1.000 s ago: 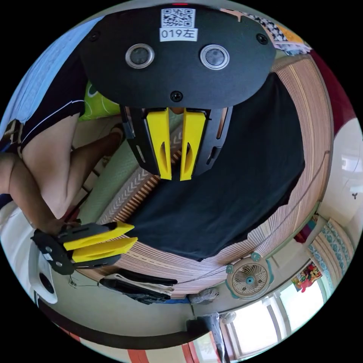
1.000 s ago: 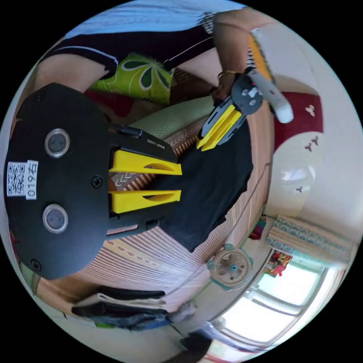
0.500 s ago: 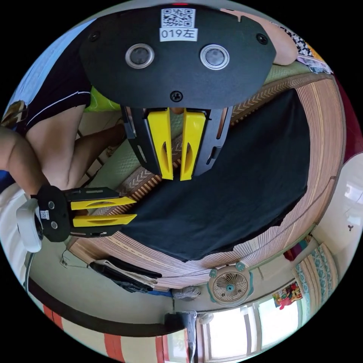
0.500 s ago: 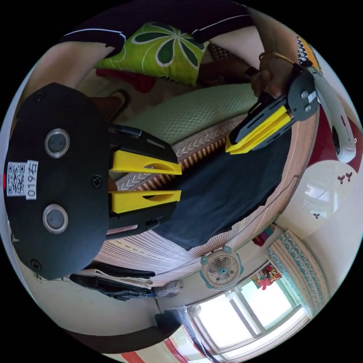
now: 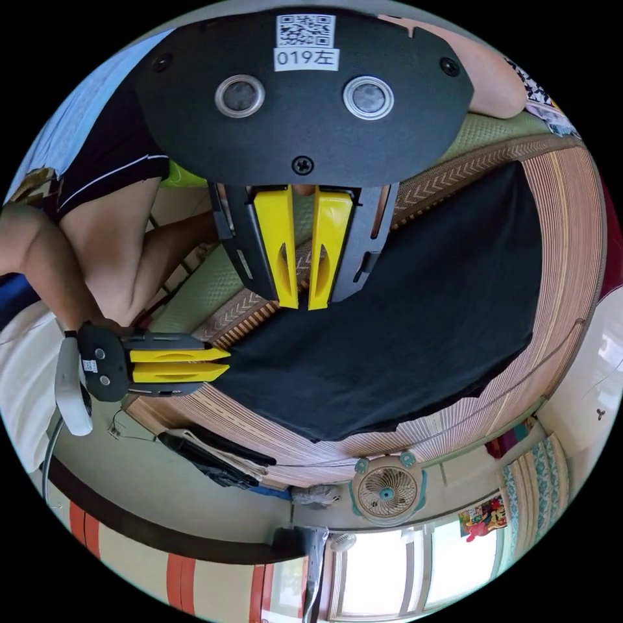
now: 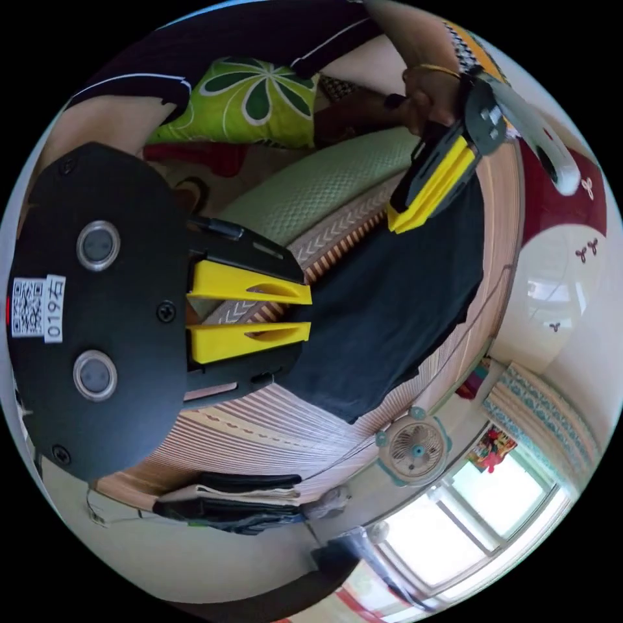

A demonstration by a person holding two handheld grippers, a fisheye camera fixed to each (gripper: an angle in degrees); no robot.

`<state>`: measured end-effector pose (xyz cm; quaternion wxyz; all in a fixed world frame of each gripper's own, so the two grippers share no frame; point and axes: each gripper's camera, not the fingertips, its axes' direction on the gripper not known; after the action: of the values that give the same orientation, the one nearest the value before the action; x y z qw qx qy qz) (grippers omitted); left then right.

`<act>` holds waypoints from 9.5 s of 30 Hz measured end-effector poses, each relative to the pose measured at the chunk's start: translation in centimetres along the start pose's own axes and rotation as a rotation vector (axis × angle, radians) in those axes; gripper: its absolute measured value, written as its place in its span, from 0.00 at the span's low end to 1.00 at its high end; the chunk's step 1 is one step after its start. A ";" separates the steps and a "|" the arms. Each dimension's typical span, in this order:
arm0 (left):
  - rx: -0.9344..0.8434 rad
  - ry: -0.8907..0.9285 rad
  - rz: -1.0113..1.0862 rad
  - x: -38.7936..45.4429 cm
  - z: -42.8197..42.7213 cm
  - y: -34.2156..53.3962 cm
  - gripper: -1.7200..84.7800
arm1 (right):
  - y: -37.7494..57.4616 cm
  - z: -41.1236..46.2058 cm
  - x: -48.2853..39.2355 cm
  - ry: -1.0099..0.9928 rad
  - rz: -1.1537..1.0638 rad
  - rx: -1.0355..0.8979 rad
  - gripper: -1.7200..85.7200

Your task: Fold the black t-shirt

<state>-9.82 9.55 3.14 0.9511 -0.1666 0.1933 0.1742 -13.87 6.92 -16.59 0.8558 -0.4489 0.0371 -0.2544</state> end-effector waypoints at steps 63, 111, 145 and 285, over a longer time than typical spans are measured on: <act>0.084 -0.086 -0.695 -42.3 -21.6 17.9 0.05 | -44.4 -9.2 -46.3 -0.059 -0.269 0.243 0.09; 0.048 0.118 -0.805 -61.8 -20.1 20.8 0.04 | -64.6 -6.3 -61.0 0.103 -0.253 0.198 0.01; 0.128 0.749 -1.052 -77.6 -12.6 22.7 0.15 | -61.6 -2.6 -35.4 -0.370 0.369 0.347 0.01; -0.495 -0.154 -0.416 8.6 34.7 -63.7 0.05 | 37.6 12.8 16.6 -0.764 1.720 0.656 0.02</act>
<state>33.53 -31.11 45.60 0.9087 -0.4149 0.0346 0.0298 19.37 26.29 -35.88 0.7854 -0.0624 -0.0003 0.6159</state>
